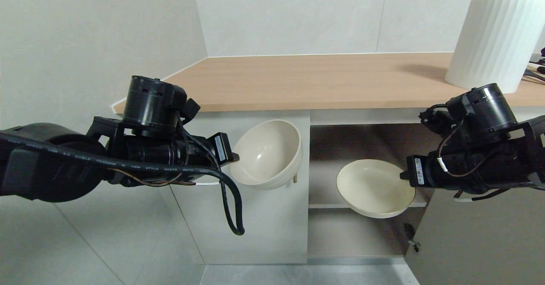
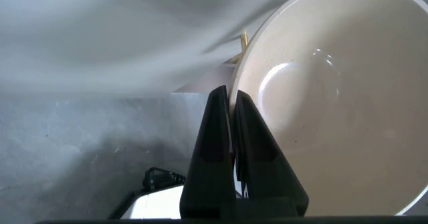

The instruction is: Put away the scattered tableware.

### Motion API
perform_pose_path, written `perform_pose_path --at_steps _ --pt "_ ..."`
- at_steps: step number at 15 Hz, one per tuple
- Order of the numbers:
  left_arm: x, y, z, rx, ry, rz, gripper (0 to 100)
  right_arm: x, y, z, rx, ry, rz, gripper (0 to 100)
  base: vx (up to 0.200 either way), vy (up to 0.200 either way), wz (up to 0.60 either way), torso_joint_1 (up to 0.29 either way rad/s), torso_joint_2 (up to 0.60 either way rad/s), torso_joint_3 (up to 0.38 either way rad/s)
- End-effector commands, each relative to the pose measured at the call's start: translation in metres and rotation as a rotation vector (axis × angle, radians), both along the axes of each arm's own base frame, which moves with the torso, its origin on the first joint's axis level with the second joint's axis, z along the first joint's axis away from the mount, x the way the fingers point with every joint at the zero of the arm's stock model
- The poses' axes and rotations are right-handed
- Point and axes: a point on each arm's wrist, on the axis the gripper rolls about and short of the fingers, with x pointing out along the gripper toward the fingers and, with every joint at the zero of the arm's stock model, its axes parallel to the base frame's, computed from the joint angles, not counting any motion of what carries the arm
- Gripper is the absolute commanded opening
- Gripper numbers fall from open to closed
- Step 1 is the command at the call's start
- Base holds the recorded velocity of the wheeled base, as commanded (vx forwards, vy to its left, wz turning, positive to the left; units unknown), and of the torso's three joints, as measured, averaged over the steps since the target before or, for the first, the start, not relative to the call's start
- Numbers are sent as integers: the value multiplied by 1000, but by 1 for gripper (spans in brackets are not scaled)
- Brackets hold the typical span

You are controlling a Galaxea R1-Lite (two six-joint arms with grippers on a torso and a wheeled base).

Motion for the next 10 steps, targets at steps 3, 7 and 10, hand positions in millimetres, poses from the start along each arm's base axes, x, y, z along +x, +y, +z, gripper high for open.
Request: perform_pose_path --at_steps 3,7,10 --pt "0 0 -1 1 3 -1 0 18 7 -22 -23 43 -4 0 0 0 0 0 0 0" --pt "0 -1 -1 1 3 -2 0 52 14 -64 -46 98 -36 0 0 0 0 0 0 0" --pt "-1 -2 -1 2 4 -7 0 76 18 -97 -88 84 -99 0 0 0 0 0 0 0"
